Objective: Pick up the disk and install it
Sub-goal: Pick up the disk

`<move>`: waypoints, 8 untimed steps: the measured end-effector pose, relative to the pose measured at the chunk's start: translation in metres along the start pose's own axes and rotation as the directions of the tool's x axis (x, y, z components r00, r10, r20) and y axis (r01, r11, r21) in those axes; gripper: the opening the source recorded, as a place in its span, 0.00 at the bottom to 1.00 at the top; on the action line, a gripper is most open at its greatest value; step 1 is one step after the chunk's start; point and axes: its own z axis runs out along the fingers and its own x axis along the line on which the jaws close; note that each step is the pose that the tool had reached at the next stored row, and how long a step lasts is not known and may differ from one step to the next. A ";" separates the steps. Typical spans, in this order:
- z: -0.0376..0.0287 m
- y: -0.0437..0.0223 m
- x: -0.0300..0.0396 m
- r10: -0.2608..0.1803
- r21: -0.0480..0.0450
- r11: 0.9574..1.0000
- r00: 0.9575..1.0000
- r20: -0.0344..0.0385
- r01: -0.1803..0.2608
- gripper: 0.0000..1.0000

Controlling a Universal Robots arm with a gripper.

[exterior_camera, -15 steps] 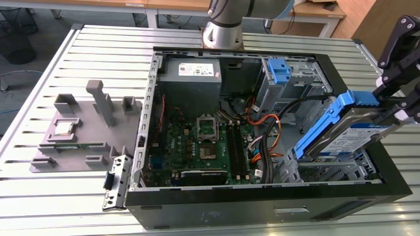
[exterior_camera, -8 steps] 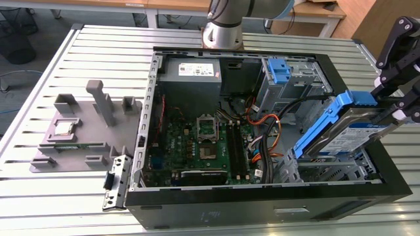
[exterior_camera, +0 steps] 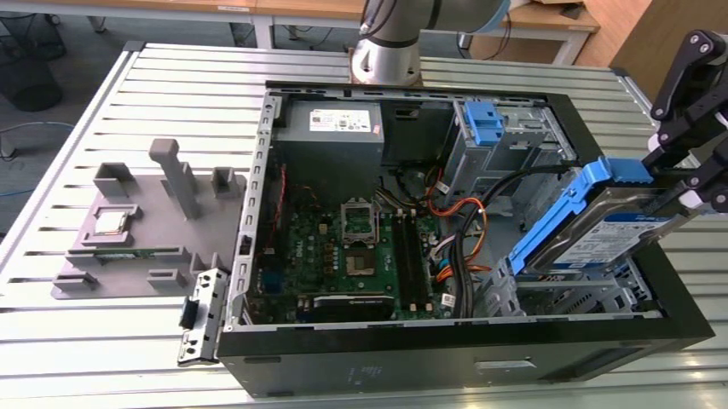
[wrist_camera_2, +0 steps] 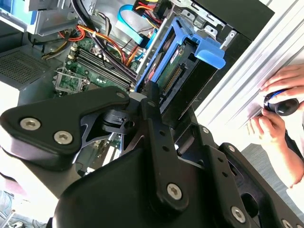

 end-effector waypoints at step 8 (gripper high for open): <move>0.0010 -0.0005 0.0001 0.009 0.001 1.000 1.000 0.001 -0.009 0.35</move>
